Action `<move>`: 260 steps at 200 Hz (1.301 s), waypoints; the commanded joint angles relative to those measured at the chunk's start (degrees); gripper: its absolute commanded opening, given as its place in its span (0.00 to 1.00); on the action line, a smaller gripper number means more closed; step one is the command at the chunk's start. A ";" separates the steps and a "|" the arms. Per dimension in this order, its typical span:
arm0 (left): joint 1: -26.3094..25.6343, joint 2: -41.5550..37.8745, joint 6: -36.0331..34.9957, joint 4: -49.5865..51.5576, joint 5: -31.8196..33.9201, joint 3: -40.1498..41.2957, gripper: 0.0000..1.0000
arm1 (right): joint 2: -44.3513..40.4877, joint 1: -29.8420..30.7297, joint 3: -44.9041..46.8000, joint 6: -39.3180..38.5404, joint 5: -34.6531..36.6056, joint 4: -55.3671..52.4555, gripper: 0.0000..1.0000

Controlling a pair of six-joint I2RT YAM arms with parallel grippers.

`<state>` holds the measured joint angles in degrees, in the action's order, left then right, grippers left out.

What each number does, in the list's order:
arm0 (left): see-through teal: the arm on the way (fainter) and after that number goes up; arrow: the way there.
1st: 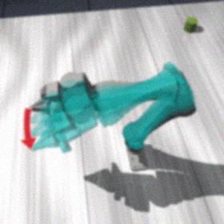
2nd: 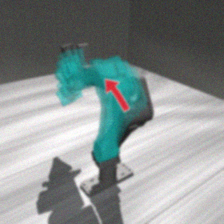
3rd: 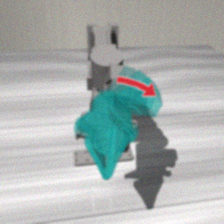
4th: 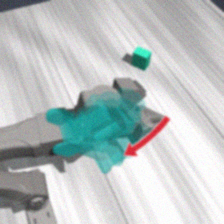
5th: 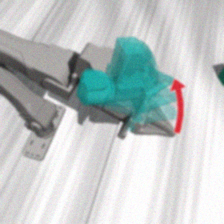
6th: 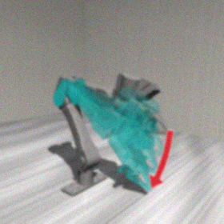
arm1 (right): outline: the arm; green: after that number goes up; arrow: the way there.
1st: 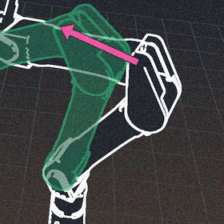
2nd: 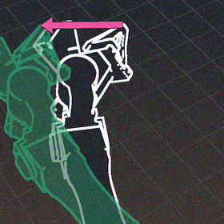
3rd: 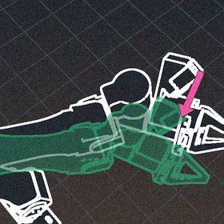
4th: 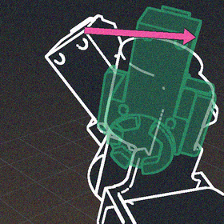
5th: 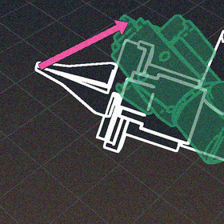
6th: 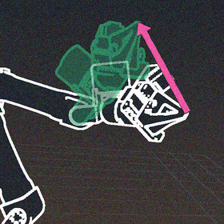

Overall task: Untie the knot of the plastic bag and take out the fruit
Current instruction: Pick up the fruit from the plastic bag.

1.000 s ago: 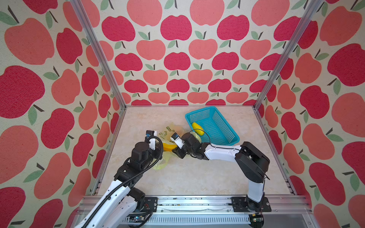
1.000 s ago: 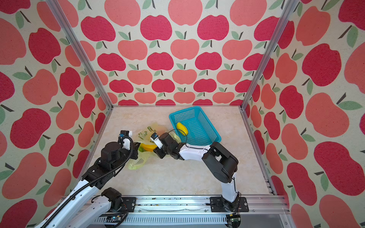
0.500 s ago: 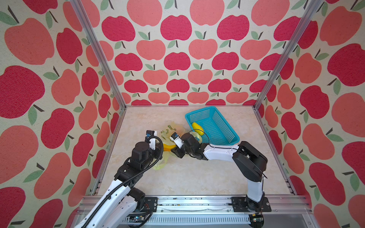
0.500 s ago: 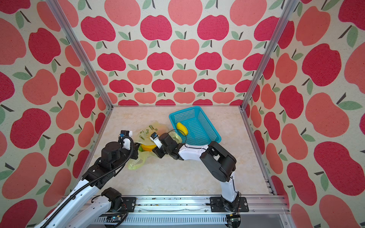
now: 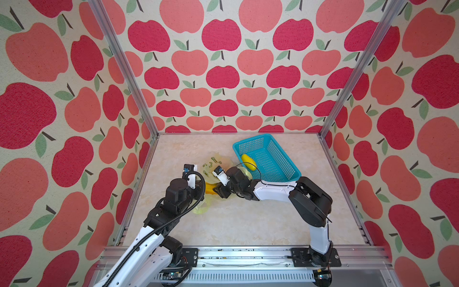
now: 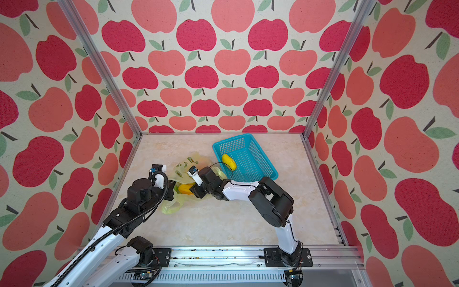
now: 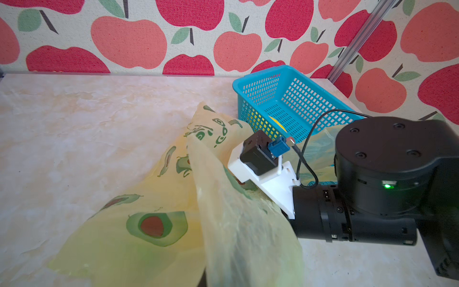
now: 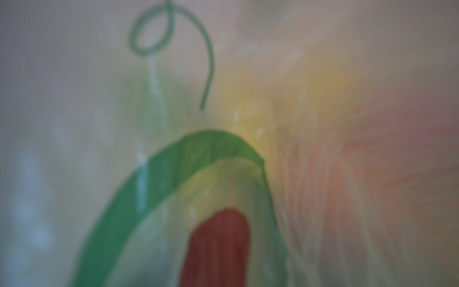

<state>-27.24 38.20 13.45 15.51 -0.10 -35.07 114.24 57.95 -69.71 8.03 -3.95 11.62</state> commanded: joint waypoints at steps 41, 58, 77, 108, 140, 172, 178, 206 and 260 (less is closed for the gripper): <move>0.17 -0.31 -0.35 -0.32 -0.52 0.24 0.00 | 8.70 0.05 -8.31 -1.33 -2.31 -6.18 0.78; 0.17 -0.36 -0.36 -0.48 -0.25 0.35 0.00 | 9.51 0.05 -9.72 -1.44 -1.63 -7.65 0.77; 0.21 0.01 -0.36 -0.35 -0.51 0.20 0.00 | 8.59 0.05 -8.64 -1.35 -1.78 -6.61 0.65; 0.17 -0.65 -0.27 -0.13 -0.47 0.18 0.00 | 4.47 0.26 -5.82 -1.00 -0.77 -5.60 0.40; 0.24 -0.97 -0.27 -0.56 0.10 0.68 0.00 | -3.45 0.85 -0.81 -2.21 2.25 -4.65 0.38; 0.22 -0.06 -0.18 0.17 0.00 0.09 0.00 | -12.90 1.06 7.28 -3.17 2.31 -0.68 0.36; 0.23 -0.06 -0.18 0.30 0.09 0.00 0.00 | -14.40 1.08 8.60 -3.39 2.21 -0.33 0.35; 0.25 -0.40 -0.09 0.40 0.79 0.13 0.00 | -21.63 1.28 14.20 -5.84 2.03 0.57 0.32; 0.26 -0.13 0.08 0.86 0.85 -0.01 0.00 | -47.70 0.94 29.44 -9.66 1.86 4.50 0.25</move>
<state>-27.24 37.98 13.54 15.57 0.14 -35.05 78.85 58.92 -46.04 1.37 -2.28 11.18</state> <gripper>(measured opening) 0.046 0.368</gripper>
